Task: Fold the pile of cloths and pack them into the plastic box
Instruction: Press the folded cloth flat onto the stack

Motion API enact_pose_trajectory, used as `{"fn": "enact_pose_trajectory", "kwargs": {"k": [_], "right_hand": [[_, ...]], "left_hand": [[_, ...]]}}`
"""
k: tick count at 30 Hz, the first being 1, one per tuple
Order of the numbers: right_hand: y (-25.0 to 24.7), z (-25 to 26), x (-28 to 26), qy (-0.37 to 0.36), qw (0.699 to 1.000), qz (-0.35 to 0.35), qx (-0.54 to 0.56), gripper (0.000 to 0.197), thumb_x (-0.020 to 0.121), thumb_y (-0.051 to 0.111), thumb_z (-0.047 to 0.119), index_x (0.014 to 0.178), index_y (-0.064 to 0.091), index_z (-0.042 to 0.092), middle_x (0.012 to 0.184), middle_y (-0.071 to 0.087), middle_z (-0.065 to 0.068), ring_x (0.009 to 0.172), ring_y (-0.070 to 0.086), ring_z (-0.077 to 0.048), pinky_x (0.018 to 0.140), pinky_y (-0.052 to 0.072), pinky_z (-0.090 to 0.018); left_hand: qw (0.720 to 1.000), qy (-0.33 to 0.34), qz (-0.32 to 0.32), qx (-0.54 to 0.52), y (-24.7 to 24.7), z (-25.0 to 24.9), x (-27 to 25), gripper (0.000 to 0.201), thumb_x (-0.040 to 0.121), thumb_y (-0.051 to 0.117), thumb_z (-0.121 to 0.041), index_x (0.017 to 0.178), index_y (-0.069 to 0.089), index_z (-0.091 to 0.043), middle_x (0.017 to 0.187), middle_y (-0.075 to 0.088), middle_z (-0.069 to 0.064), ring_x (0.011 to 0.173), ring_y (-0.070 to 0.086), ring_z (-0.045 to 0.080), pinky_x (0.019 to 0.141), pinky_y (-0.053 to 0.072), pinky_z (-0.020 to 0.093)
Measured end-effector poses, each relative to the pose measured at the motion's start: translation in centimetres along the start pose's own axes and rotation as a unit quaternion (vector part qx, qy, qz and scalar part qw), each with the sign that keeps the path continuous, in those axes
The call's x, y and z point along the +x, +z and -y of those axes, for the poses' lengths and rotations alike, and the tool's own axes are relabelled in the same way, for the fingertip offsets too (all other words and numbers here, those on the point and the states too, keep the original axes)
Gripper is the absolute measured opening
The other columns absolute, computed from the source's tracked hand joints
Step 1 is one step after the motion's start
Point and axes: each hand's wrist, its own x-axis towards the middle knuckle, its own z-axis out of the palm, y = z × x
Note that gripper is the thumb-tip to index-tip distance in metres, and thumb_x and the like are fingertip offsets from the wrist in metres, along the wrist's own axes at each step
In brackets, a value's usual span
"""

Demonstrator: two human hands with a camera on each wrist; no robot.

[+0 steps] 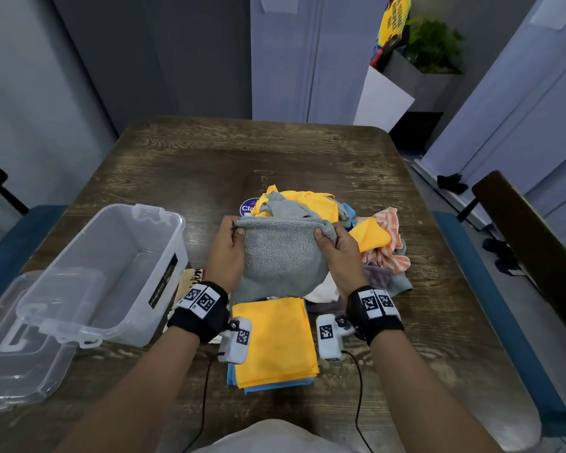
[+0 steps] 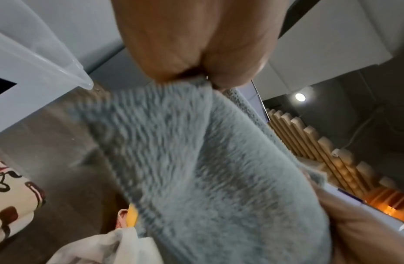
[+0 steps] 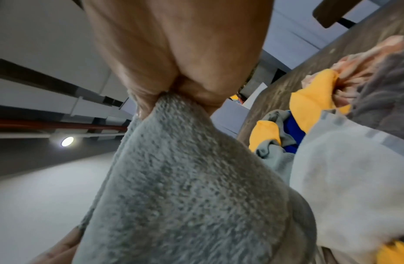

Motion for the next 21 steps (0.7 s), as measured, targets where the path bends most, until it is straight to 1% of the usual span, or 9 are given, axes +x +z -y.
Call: {"fn": "enact_pose_trajectory", "kwargs": {"k": [2,5,7,8,10,12,15,18,21], "right_hand": [[0.3,0.1,0.3,-0.015,1.000,-0.004,-0.012,0.020,0.104,0.055,0.019,0.117,0.062,0.007,0.114,0.070,-0.014,0.101,0.067,-0.018,0.087,0.055,-0.036],[0.6,-0.6,0.4,-0.018,0.999,-0.013,-0.026,0.016,0.104,0.054,0.028,0.115,0.063,0.023,0.115,0.070,-0.011,0.108,0.067,-0.027,0.093,0.053,-0.045],[0.7,-1.1,0.4,-0.014,0.999,-0.017,-0.041,0.019,0.103,0.054,0.034,0.117,0.063,0.025,0.115,0.070,-0.008,0.108,0.066,-0.027,0.094,0.054,-0.047],[0.8,-1.3,0.4,-0.010,0.998,-0.017,-0.056,0.023,0.102,0.054,0.039,0.117,0.063,0.024,0.114,0.069,-0.008,0.107,0.066,-0.025,0.094,0.054,-0.048],[0.9,-1.3,0.5,0.006,0.996,0.005,-0.085,0.037,0.099,0.053,0.050,0.113,0.064,0.018,0.107,0.068,-0.012,0.101,0.066,-0.024,0.091,0.052,-0.051],[1.4,-1.2,0.3,0.026,0.996,0.042,-0.077,0.043,0.100,0.051,0.053,0.107,0.064,0.013,0.097,0.066,-0.015,0.089,0.065,-0.021,0.081,0.053,-0.048],[2.1,-0.4,-0.2,0.041,0.993,0.091,-0.056,0.040,0.105,0.045,0.044,0.105,0.065,0.011,0.085,0.068,-0.004,0.076,0.066,-0.015,0.066,0.052,-0.034],[2.6,0.5,-0.5,0.089,0.989,0.114,-0.030,0.054,0.104,0.033,0.057,0.115,0.070,0.018,0.105,0.076,-0.003,0.096,0.073,-0.018,0.084,0.059,-0.036],[2.4,1.1,-0.5,0.131,0.984,0.119,-0.029,0.066,0.098,0.023,0.067,0.120,0.068,0.025,0.112,0.075,-0.002,0.098,0.073,-0.009,0.081,0.059,-0.025]], "left_hand": [[0.999,0.004,-0.025,0.022,0.4,-0.4,-0.4,0.009,0.107,0.039,-0.015,0.105,0.048,-0.018,0.091,0.054,-0.016,0.081,0.051,-0.014,0.064,0.033,0.004],[0.998,-0.018,-0.045,0.031,1.1,-0.3,-0.9,0.007,0.108,0.038,-0.017,0.103,0.044,-0.018,0.083,0.053,-0.012,0.074,0.051,-0.001,0.059,0.034,0.012],[0.998,-0.037,-0.035,0.047,1.5,0.4,-1.1,0.006,0.108,0.038,-0.018,0.103,0.042,-0.018,0.081,0.055,-0.008,0.075,0.054,0.012,0.062,0.038,0.029],[0.996,-0.055,-0.017,0.061,1.6,1.0,-1.2,0.004,0.107,0.038,-0.018,0.105,0.042,-0.018,0.084,0.057,-0.003,0.078,0.058,0.019,0.065,0.039,0.031],[0.992,-0.089,0.029,0.083,1.9,2.2,-1.4,0.016,0.104,0.042,-0.012,0.119,0.044,-0.016,0.102,0.062,0.007,0.096,0.062,0.028,0.077,0.045,0.035],[0.991,-0.074,0.064,0.093,2.1,2.6,-1.7,0.043,0.101,0.050,-0.010,0.142,0.039,-0.016,0.132,0.051,0.013,0.120,0.054,0.027,0.095,0.043,0.034],[0.992,0.026,0.106,0.065,2.7,0.8,-2.1,0.057,0.103,0.050,-0.041,0.154,0.032,-0.021,0.151,0.038,0.001,0.136,0.040,0.013,0.110,0.033,0.032],[0.982,0.080,0.164,0.058,3.4,-0.6,-1.9,0.057,0.101,0.045,-0.055,0.150,0.038,-0.027,0.148,0.046,-0.003,0.135,0.044,0.013,0.114,0.034,0.038],[0.978,0.094,0.168,0.083,3.3,-0.3,-1.4,0.044,0.100,0.050,-0.051,0.132,0.052,-0.021,0.124,0.059,-0.002,0.116,0.055,0.015,0.104,0.043,0.049]]}}
